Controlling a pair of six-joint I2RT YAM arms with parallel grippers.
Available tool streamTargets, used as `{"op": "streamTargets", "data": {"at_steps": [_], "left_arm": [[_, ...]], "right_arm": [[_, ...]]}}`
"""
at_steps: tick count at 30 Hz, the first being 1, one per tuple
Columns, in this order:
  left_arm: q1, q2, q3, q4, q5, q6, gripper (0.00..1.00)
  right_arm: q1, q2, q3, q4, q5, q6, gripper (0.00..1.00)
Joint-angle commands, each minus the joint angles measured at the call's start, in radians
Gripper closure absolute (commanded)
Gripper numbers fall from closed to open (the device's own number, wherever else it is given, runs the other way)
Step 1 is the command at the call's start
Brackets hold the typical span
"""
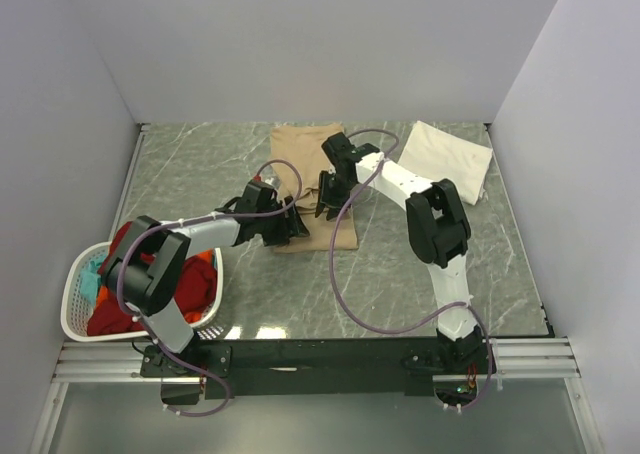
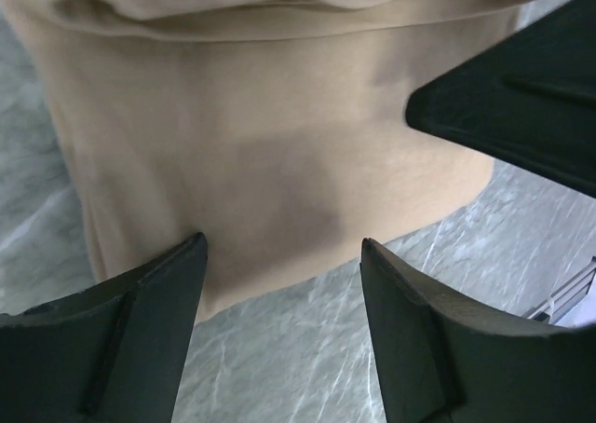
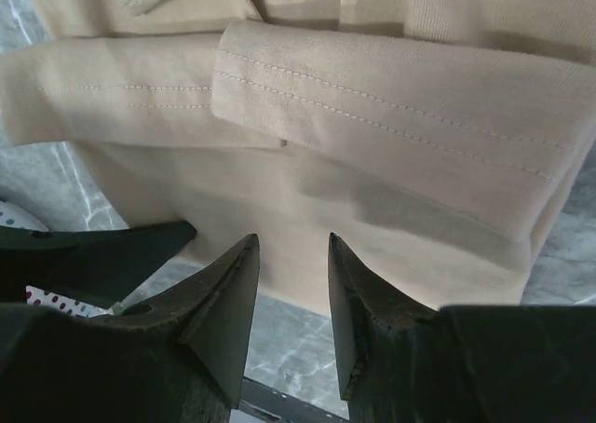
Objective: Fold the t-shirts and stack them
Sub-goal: Fold the tshirt
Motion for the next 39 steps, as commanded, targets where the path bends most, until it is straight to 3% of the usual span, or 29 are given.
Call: {"op": "streamTargets", "data": {"at_steps": [1,21,28,32,39], "left_arm": [[-0.02,0.021,-0.02,0.068,0.001,0.011,0.27],[-0.066,-0.042,-0.122,-0.044,-0.097,0.035,0.26],[-0.07,-0.082,-0.185,-0.054,-0.105,0.043,0.25],[-0.072,-0.109,-0.225,-0.056,-0.11,0.043,0.25],[-0.075,-0.155,-0.23,-0.077,-0.116,0.049,0.25]], "right_arm": [[-0.002,0.016,0.061,0.011,-0.001,0.015,0.57],[-0.014,0.194,0.297,-0.104,0.083,0.036,0.58],[-0.051,0.208,0.397,-0.069,0.12,0.102,0.58],[-0.082,0.199,0.472,-0.03,0.064,0.139,0.58],[-0.108,0.058,0.316,0.051,0.001,0.113,0.58]]}}
